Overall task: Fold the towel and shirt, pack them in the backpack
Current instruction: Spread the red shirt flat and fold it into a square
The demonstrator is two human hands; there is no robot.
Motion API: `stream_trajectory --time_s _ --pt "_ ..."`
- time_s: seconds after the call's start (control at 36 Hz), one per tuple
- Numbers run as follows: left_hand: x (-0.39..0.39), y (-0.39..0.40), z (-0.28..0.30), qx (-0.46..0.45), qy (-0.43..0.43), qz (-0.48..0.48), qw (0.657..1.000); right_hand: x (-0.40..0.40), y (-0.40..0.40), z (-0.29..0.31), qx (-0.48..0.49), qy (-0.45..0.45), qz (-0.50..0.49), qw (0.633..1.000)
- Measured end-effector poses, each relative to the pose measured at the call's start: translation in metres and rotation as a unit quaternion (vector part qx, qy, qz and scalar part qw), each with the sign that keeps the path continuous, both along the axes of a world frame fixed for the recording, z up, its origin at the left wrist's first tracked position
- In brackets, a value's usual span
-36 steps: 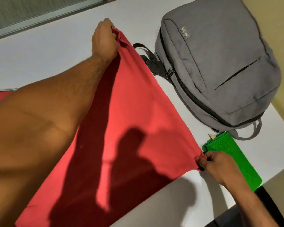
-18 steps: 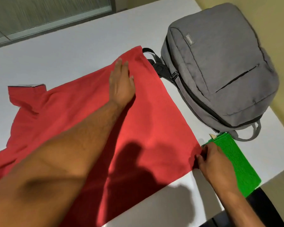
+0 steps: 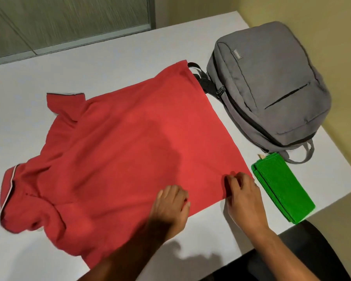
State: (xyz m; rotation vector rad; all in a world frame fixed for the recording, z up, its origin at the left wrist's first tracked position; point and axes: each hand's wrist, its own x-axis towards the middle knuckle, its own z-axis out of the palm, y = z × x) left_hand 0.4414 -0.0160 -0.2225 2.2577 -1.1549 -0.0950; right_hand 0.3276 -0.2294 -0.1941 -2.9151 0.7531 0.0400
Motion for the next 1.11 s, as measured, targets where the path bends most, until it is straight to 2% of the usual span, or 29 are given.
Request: stream_trajectory --time_s 0.08,0.17,0.25,0.33,0.39,0.5,0.58,0.69,0.78,0.97,1.11 --pt "-0.016 0.030 -0.012 0.055 -0.013 -0.018 0.998 -0.013 0.000 -0.011 -0.022 -0.015 0.035 0.999" --pt "-0.024 0.055 -0.021 0.106 -0.070 -0.014 0.992 -0.023 0.000 -0.022 -0.038 0.003 0.067 0.997" --pt "-0.030 0.073 -0.030 0.080 -0.179 0.015 0.981 -0.027 -0.001 -0.027 -0.058 0.008 0.081 0.995" --pt "-0.030 0.080 -0.040 0.043 -0.224 0.021 0.973 -0.026 -0.002 -0.025 -0.077 0.019 0.097 0.992" --pt "-0.028 0.078 -0.037 0.020 -0.206 0.038 0.978 -0.025 -0.001 -0.022 -0.082 0.023 0.102 0.991" --pt "-0.019 0.073 -0.014 0.001 -0.082 0.027 0.996 -0.023 0.004 -0.018 -0.098 0.034 0.093 0.990" --pt "-0.012 0.072 -0.005 0.015 -0.049 -0.003 0.999 -0.020 0.005 -0.017 -0.112 0.043 0.091 0.989" --pt "-0.002 0.074 0.002 0.118 -0.035 -0.043 0.991 -0.014 0.004 -0.012 -0.133 0.068 0.100 0.984" --pt "0.000 0.080 0.004 0.165 -0.056 -0.062 0.983 -0.011 0.000 -0.004 -0.149 0.070 0.108 0.980" --pt "-0.005 0.108 0.012 0.138 -0.096 0.007 0.986 -0.013 -0.008 0.009 -0.193 0.090 0.128 0.969" --pt "-0.016 0.156 0.007 0.200 -0.101 0.075 0.972 -0.018 -0.008 0.011 -0.212 0.119 0.114 0.963"
